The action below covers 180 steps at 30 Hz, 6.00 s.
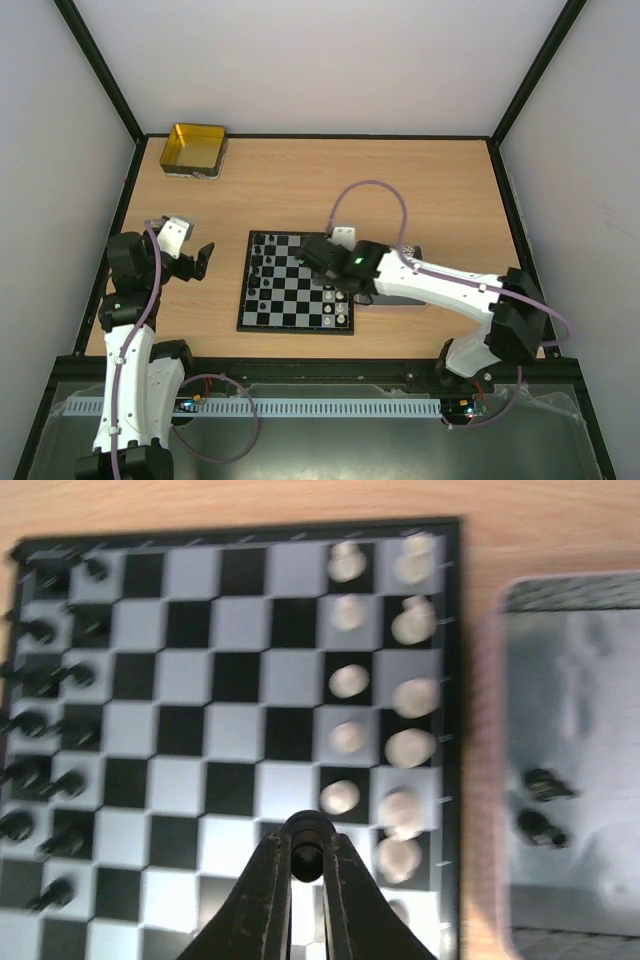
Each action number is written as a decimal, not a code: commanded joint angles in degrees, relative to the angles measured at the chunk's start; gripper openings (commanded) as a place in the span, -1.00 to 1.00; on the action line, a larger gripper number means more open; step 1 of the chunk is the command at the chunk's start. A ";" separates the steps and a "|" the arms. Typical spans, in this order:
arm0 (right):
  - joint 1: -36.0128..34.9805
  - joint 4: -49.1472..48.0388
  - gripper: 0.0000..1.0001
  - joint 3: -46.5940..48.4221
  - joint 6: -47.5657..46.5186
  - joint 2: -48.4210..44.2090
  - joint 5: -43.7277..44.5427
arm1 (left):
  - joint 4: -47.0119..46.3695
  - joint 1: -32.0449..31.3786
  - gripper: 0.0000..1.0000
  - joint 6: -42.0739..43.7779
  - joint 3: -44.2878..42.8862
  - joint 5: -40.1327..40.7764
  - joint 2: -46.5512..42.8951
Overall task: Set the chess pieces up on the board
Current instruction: Place the chess piece on the chessboard, then pick up the chess piece from the storage box.
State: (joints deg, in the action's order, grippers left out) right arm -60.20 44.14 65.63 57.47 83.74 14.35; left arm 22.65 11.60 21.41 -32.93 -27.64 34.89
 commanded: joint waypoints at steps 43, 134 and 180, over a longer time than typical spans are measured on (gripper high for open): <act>-19.96 -1.74 -0.85 24.76 3.96 34.28 -5.56 | 0.33 1.23 0.98 0.12 0.60 -1.18 -1.33; 2.66 0.91 -0.57 -4.43 3.96 -3.42 1.29 | 0.42 1.62 0.99 0.39 0.60 -1.46 -1.33; 16.47 -17.18 -0.31 -24.17 -2.78 -1.55 -10.20 | 0.62 2.25 0.98 0.59 0.50 -1.63 -1.24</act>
State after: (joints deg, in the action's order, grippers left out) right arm -44.25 28.67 42.39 55.42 81.14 3.97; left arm 22.68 13.54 21.50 -32.93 -28.45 33.89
